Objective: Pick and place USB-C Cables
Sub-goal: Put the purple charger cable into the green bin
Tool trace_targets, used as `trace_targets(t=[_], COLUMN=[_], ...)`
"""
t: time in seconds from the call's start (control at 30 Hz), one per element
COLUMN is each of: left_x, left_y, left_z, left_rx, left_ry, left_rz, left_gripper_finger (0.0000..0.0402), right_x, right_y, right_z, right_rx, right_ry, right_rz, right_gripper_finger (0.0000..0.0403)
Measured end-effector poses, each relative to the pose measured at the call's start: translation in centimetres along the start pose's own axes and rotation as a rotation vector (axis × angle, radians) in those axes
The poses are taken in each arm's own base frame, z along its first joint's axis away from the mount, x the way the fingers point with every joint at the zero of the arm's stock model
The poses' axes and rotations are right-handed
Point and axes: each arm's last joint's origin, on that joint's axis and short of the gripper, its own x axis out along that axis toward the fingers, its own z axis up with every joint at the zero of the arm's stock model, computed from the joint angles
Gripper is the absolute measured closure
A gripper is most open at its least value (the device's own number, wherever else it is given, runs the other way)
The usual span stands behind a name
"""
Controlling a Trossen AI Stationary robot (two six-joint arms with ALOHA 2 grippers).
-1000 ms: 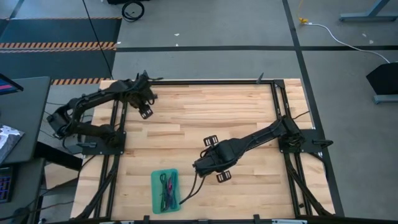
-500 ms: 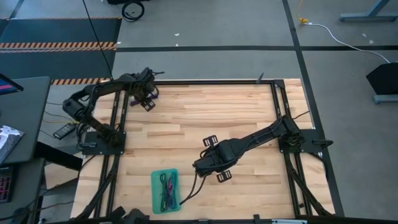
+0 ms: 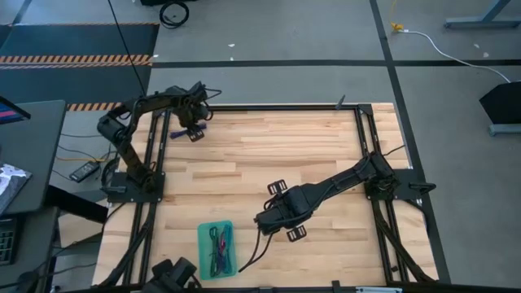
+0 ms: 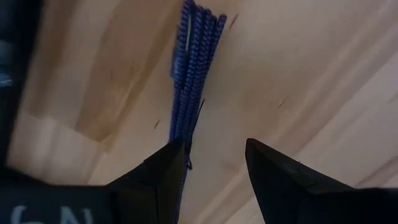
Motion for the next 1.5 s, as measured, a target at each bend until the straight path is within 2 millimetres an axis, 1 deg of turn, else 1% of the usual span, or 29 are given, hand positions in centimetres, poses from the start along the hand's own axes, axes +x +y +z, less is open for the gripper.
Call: trace_targets(t=[0.1,0.17,0.3,0.53,0.63,0.73,0.83,0.9,1.03,1.2,1.33,1.4,1.5], left_x=[1.2,1.5,1.6,1.9,2.3,2.5,2.1,1.8,2.0,2.9,3.0,3.0,3.0], left_y=[0.5,0.9,1.7,2.0,2.1,2.2,1.8,1.7,2.0,2.8,2.6,2.5,2.4], left_z=[0.1,0.3,0.3,0.5,0.5,0.5,0.4,0.4,0.4,0.3,0.3,0.2,0.1], left_rx=[0.004,-0.008,-0.027,-0.003,0.005,-0.014,-0.003,0.000,0.000,-0.044,-0.071,-0.092,-0.108], left_ry=[0.033,0.022,-0.011,-0.017,0.009,0.033,0.041,0.030,-0.014,0.014,0.027,0.035,0.052], left_rz=[-0.004,0.019,0.032,0.057,0.097,0.131,0.128,0.128,0.060,0.070,0.065,0.065,0.058], left_gripper_finger=[0.0223,0.0223,0.0223,0.0227,0.0243,0.0270,0.0294,0.0302,0.0300,0.0283,0.0282,0.0298,0.0347], right_x=[0.0,0.0,0.0,0.0,0.0,0.0,0.0,0.0,0.1,0.1,0.1,0.2,0.2], right_y=[0.0,0.0,0.0,0.0,0.0,0.0,0.0,-0.2,-0.6,-0.7,-0.7,-0.8,-0.8], right_z=[0.0,0.0,0.0,0.1,0.1,0.1,0.1,0.2,0.3,0.3,0.3,0.3,0.3], right_rx=[-0.001,-0.002,-0.002,-0.008,-0.008,-0.013,-0.024,-0.025,-0.021,-0.024,-0.031,-0.028,-0.024], right_ry=[0.001,0.001,0.000,-0.009,-0.009,-0.009,-0.013,-0.019,-0.031,-0.031,-0.032,-0.031,-0.027], right_rz=[0.000,0.000,0.000,0.000,0.000,0.000,0.000,-0.001,-0.002,-0.001,-0.002,-0.002,-0.002], right_gripper_finger=[0.0324,0.0324,0.0324,0.0324,0.0324,0.0324,0.0324,0.0324,0.0324,0.0324,0.0324,0.0324,0.0324])
